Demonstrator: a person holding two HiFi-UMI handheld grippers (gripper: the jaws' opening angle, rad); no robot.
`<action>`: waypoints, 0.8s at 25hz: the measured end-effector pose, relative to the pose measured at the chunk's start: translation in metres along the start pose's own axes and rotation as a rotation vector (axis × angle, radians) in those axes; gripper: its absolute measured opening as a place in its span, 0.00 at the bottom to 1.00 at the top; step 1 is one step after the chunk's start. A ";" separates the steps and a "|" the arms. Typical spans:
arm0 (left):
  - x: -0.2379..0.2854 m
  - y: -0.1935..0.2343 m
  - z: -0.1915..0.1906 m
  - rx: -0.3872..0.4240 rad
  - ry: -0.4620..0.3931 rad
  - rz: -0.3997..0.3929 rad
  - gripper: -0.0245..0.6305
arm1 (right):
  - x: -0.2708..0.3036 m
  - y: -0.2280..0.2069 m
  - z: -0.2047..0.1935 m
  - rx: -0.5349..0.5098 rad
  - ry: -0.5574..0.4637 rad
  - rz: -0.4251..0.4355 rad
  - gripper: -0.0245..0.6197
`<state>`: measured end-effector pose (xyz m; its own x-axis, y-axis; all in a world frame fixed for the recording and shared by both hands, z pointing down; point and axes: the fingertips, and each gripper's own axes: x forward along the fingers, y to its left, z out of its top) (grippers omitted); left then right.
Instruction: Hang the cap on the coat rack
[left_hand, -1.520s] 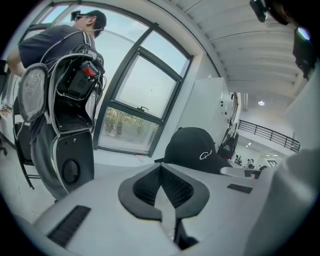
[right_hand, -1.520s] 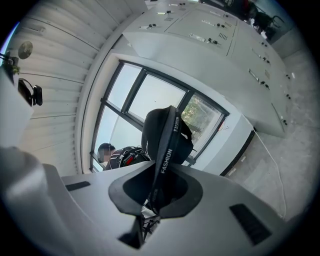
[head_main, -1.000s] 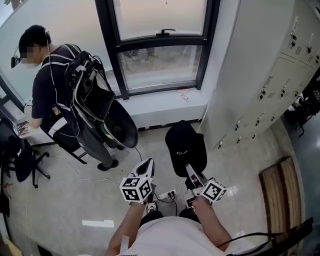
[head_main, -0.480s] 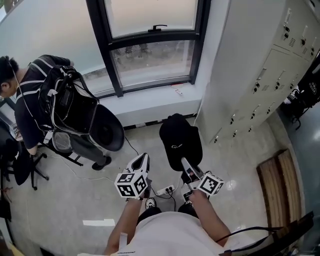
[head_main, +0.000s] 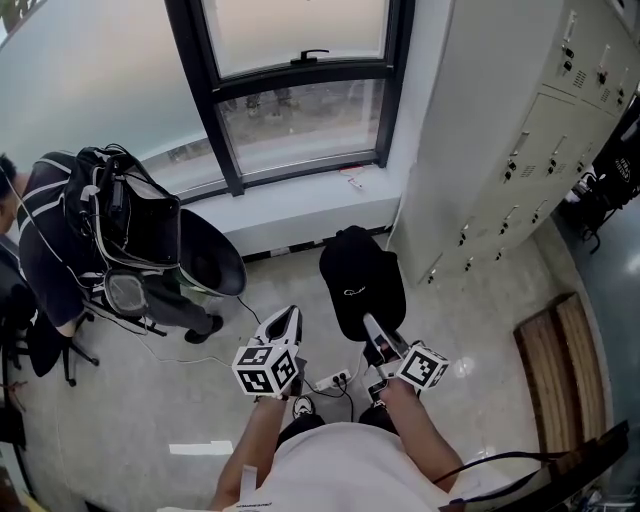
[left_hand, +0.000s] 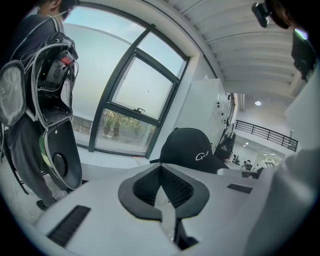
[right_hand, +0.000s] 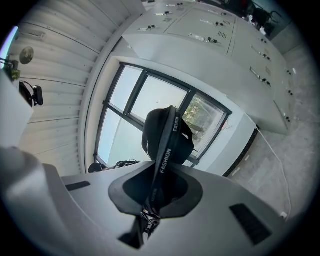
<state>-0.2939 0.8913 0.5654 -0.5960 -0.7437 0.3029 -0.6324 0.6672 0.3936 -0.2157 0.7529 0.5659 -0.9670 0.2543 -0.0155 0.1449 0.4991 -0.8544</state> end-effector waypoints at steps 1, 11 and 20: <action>0.000 0.001 0.000 0.000 0.000 -0.001 0.04 | 0.001 0.000 -0.001 -0.002 -0.001 0.003 0.07; -0.001 0.004 0.003 0.008 0.007 -0.014 0.04 | 0.006 0.003 -0.003 0.006 -0.015 -0.006 0.07; 0.000 0.007 0.002 0.052 0.030 -0.081 0.04 | 0.006 0.007 -0.017 -0.002 -0.063 -0.011 0.07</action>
<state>-0.2996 0.8964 0.5665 -0.5277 -0.7955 0.2978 -0.7031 0.6058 0.3723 -0.2167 0.7721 0.5693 -0.9799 0.1959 -0.0384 0.1342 0.5037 -0.8534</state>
